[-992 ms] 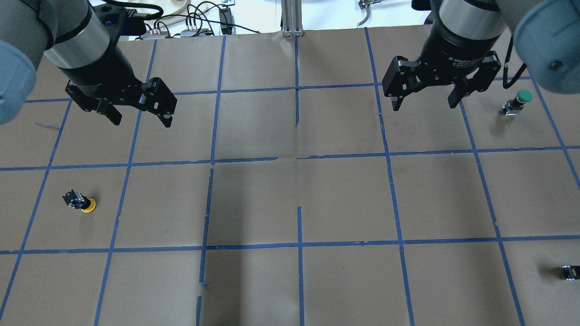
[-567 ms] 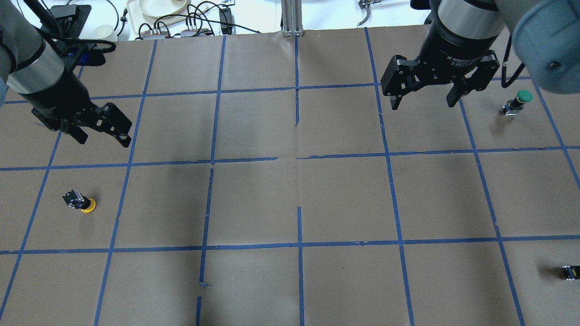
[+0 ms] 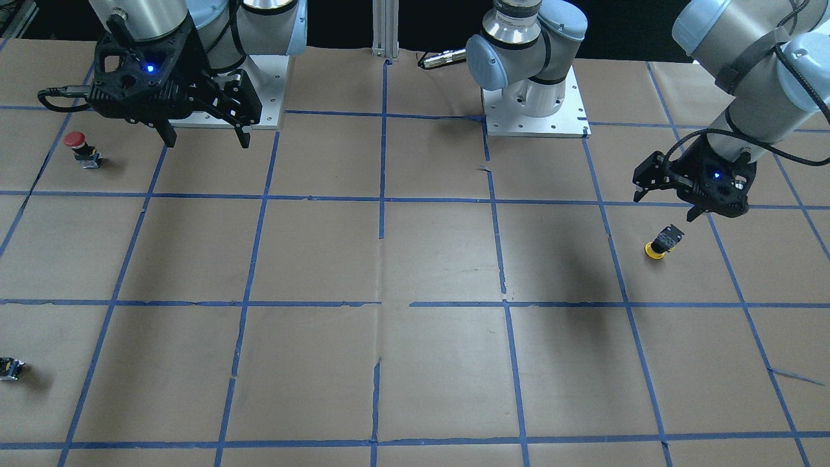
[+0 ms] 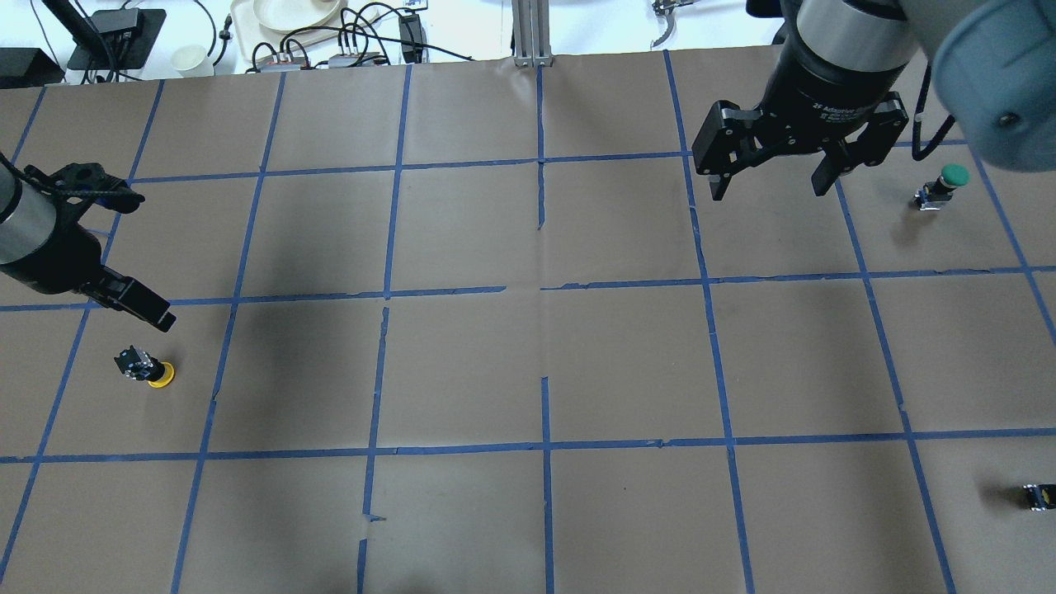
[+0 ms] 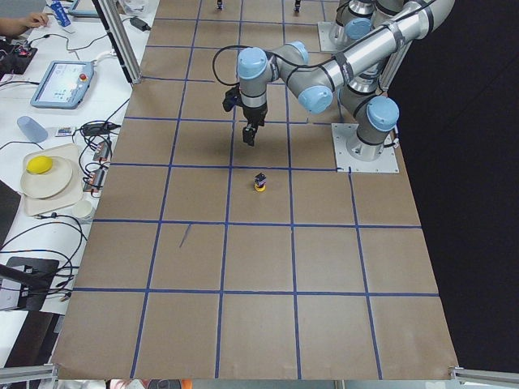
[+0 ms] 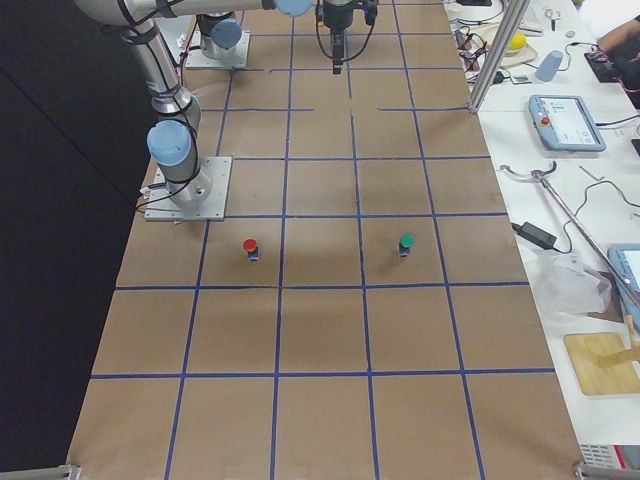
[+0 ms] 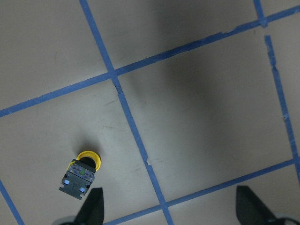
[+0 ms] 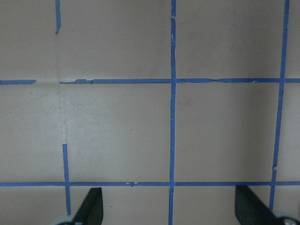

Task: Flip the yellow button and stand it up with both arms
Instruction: 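Lower the left gripper toward the yellow button lying on its side, then close the left gripper on the yellow button's base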

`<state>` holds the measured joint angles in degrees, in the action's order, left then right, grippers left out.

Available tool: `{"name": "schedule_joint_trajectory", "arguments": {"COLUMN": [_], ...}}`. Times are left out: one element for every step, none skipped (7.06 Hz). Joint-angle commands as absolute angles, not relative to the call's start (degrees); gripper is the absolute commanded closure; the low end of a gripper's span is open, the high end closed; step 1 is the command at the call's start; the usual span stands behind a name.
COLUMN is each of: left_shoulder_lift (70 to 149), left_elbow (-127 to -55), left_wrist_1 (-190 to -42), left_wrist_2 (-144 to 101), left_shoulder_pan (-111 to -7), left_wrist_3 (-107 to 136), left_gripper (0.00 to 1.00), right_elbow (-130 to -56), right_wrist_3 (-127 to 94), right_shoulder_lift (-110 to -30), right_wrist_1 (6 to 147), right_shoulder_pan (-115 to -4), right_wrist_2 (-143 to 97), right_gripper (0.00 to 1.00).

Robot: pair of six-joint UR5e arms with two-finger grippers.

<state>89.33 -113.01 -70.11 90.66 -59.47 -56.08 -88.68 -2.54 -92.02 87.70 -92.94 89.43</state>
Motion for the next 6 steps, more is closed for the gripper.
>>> {"name": "schedule_joint_trajectory", "arguments": {"left_shoulder_lift": [92.96,95.95,98.33,99.31,99.93,100.63], "left_elbow": [-117.31,-118.38,-118.56,-118.56,-118.65,-118.83], "left_wrist_1": [-59.82,-55.85,-54.94,-54.84,-54.84,-54.93], "left_wrist_2": [90.44,90.0,89.91,89.91,90.0,90.0], "left_shoulder_pan": [-53.29,-51.17,-49.93,-49.83,-49.83,-49.92], "left_wrist_3": [-73.04,-80.61,-84.86,-85.6,-85.61,-85.87], "left_gripper": [0.01,0.01,0.01,0.01,0.01,0.02], "right_elbow": [-88.68,-88.68,-88.68,-88.68,-88.68,-88.68], "right_wrist_3": [-2.55,-2.55,-2.55,-2.55,-2.55,-2.55], "right_shoulder_lift": [-92.02,-92.02,-92.02,-92.02,-92.02,-92.02], "right_wrist_1": [87.71,87.63,87.63,87.63,87.71,87.71], "right_shoulder_pan": [-92.99,-92.99,-92.99,-92.99,-92.99,-92.99], "right_wrist_2": [89.38,89.38,89.38,89.47,89.39,89.38], "right_gripper": [0.0,0.0,0.0,0.0,0.0,0.0]}}
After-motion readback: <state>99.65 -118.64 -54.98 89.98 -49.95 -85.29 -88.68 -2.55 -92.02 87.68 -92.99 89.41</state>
